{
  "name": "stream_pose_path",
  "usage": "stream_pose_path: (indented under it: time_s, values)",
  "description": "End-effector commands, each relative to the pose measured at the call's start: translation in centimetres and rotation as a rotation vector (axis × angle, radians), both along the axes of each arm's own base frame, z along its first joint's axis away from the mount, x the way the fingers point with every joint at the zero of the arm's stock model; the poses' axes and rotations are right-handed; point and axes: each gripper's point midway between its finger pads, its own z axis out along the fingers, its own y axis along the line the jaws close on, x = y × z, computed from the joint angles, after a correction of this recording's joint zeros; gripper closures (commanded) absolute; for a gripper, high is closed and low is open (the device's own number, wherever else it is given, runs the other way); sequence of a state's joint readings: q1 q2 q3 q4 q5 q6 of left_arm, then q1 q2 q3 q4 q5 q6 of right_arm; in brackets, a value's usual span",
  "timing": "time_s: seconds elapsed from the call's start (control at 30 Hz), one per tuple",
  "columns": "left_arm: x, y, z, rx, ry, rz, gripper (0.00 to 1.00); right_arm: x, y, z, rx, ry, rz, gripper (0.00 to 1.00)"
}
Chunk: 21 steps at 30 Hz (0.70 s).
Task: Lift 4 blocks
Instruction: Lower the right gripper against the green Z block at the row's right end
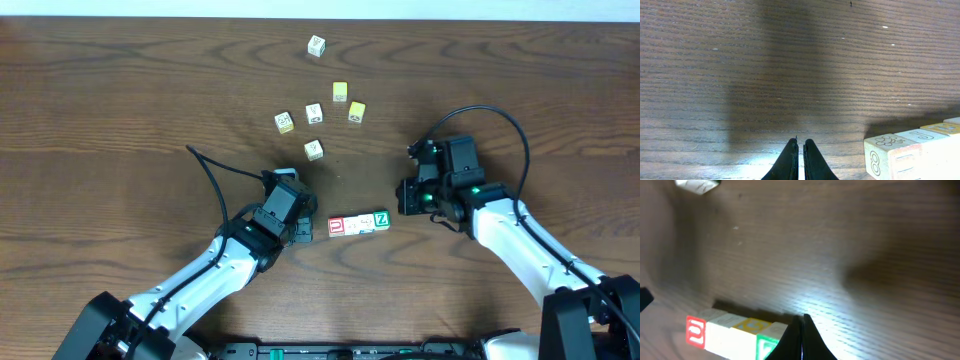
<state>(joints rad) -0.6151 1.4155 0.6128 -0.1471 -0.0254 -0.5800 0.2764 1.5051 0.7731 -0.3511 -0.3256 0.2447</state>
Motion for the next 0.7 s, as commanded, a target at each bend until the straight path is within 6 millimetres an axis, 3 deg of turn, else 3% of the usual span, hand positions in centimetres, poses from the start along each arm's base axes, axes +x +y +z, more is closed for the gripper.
stream_pose_path:
  time_s: [0.0, 0.13, 0.67]
  values:
    - [0.0, 0.3, 0.1, -0.007, -0.004, 0.016, 0.93, -0.4, 1.8, 0.4, 0.024, 0.004, 0.045, 0.99]
    - [-0.1, 0.3, 0.1, -0.007, -0.003, 0.016, 0.93, -0.9, 2.6, 0.1, 0.007, 0.007, 0.059, 0.99]
    - [-0.1, 0.3, 0.1, -0.007, -0.002, 0.015, 0.93, -0.8, 2.5, -1.8, -0.032, 0.035, 0.053, 0.99]
